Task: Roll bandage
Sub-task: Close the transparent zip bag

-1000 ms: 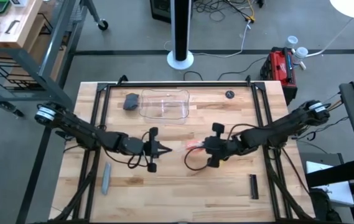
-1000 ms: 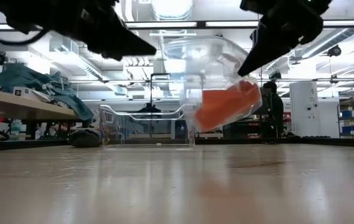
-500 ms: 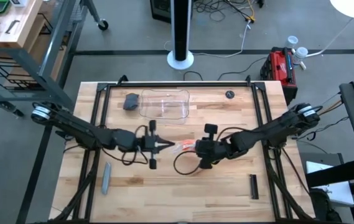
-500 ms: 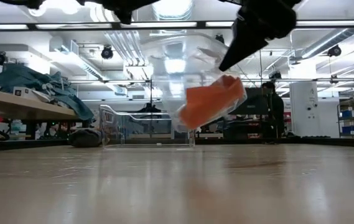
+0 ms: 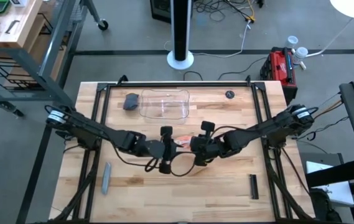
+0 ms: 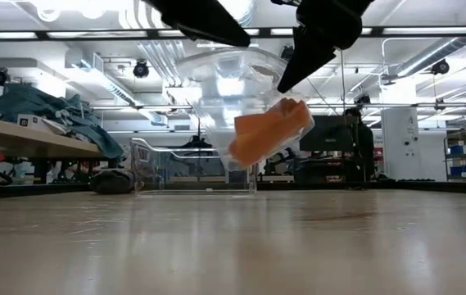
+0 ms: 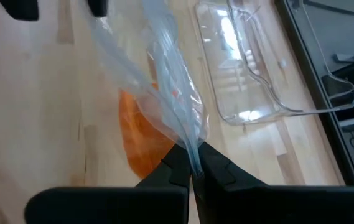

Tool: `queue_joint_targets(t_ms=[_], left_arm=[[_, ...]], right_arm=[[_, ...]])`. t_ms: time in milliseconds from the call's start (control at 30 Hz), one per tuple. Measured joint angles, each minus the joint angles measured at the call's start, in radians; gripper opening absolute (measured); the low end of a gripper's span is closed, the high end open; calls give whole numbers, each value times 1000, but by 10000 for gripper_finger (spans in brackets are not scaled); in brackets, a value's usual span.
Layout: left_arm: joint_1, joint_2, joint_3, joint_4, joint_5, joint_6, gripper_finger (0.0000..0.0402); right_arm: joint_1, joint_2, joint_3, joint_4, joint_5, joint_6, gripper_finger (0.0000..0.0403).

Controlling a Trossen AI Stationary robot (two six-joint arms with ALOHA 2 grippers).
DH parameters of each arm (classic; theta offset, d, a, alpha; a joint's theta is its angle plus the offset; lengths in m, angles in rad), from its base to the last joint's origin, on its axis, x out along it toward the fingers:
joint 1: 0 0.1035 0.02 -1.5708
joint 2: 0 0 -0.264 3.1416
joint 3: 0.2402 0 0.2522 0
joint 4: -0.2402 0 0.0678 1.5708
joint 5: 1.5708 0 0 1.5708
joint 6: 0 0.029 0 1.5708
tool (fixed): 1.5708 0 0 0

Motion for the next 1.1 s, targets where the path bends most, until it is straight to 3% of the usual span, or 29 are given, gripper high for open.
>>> queue_joint_targets(t_ms=[133, 233, 333, 433, 500, 633, 833, 1000, 1100], left_arm=[[5, 38, 8, 3, -19, 6, 108], [11, 64, 21, 10, -105, 10, 106], [13, 80, 23, 5, -188, 41, 84], [12, 78, 16, 5, -232, 68, 37], [12, 72, 14, -12, -236, 68, 11], [8, 66, 11, -25, -237, 66, 3], [3, 19, -70, -16, -240, 10, 0], [-13, -73, -213, 212, -230, 40, 0], [-17, -137, -319, 429, -192, 70, 0]], right_arm=[[0, 0, 0, 2, 1, 1, 0], [0, 0, 0, 5, -1, -1, 0], [0, 0, 0, 6, -3, -6, 0], [0, 0, 0, 6, -31, -23, 0], [0, 0, 0, 8, -36, -25, 0], [0, -4, -1, 10, -35, 13, 3], [16, -71, -23, 9, -35, 47, 55], [22, -170, -108, 78, -28, 46, 116], [21, -242, -211, 228, -80, 47, 147]])
